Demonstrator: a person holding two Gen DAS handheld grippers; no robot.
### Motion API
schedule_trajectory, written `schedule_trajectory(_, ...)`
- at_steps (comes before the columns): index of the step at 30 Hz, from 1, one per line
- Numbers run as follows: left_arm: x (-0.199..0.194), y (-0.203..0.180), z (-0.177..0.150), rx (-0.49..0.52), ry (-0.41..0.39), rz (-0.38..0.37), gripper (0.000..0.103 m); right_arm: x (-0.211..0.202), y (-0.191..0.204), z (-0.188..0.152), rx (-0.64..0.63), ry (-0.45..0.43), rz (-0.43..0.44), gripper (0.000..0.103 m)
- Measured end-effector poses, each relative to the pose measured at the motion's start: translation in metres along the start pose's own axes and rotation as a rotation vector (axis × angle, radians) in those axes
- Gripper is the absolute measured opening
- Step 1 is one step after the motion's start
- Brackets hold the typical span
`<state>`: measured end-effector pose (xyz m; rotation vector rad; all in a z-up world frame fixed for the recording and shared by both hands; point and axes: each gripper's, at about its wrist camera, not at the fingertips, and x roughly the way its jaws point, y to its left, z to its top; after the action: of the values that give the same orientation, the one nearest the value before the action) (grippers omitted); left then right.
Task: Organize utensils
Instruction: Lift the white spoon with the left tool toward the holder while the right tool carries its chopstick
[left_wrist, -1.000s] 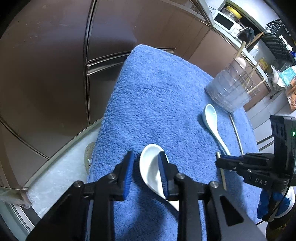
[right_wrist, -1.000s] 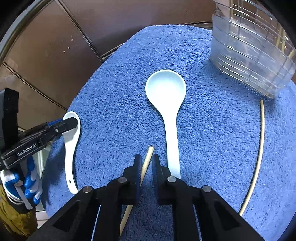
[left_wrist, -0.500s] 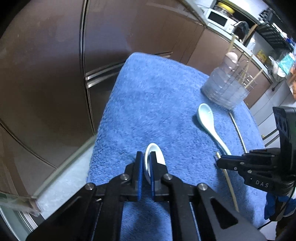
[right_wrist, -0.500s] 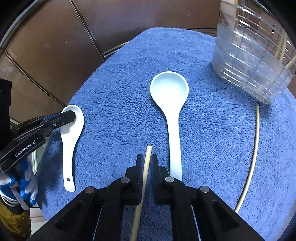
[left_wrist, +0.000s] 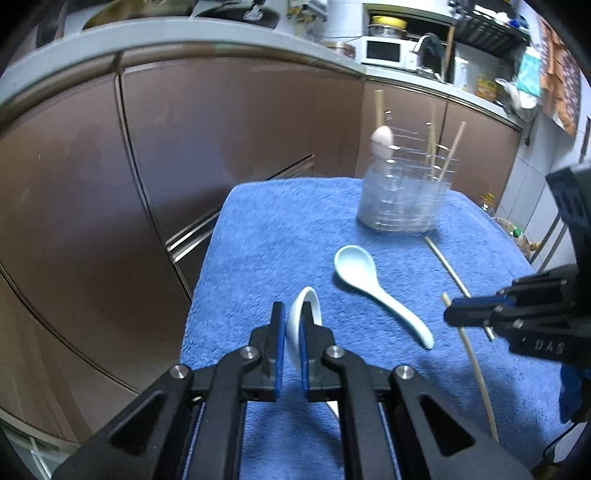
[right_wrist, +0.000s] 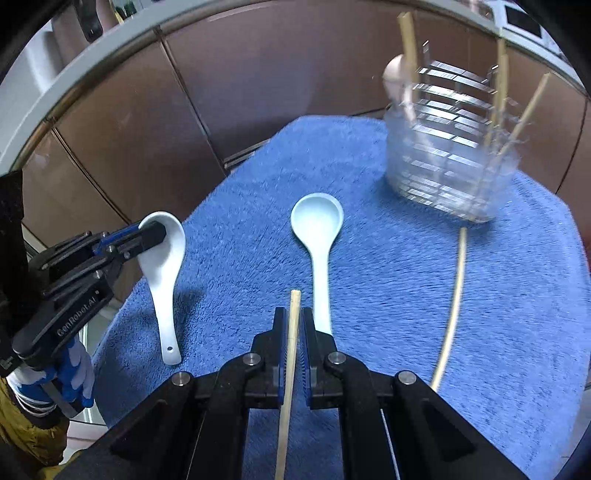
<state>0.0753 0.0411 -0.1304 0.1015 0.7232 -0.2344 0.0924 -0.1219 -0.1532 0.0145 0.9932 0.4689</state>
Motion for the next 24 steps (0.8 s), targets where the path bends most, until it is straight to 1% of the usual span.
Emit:
schedule_trajectory(4, -0.007, -0.019, 0.001, 0.046, -0.025, 0.01, 0.006, -0.026, -0.011, -0.008, 0.03, -0.067, -0.011, 0.007)
schedule_trajectory(8, -0.009, -0.032, 0.003, 0.07, -0.033, 0.002, 0.006, -0.043, -0.021, -0.013, 0.061, -0.106, -0.012, 0.007)
schedule_trajectory(12, -0.014, -0.038, 0.005, 0.078, -0.039, -0.002, 0.006, -0.057, -0.028, -0.018, 0.081, -0.137, -0.008, 0.007)
schedule_trajectory(17, -0.018, -0.046, 0.007, 0.104, -0.052, 0.017, 0.006, -0.075, -0.042, -0.027, 0.128, -0.183, 0.006, 0.007)
schedule_trajectory(24, -0.021, -0.055, 0.011, 0.118, -0.063, 0.027, 0.006, -0.086, -0.061, -0.033, 0.168, -0.233, 0.011, 0.007)
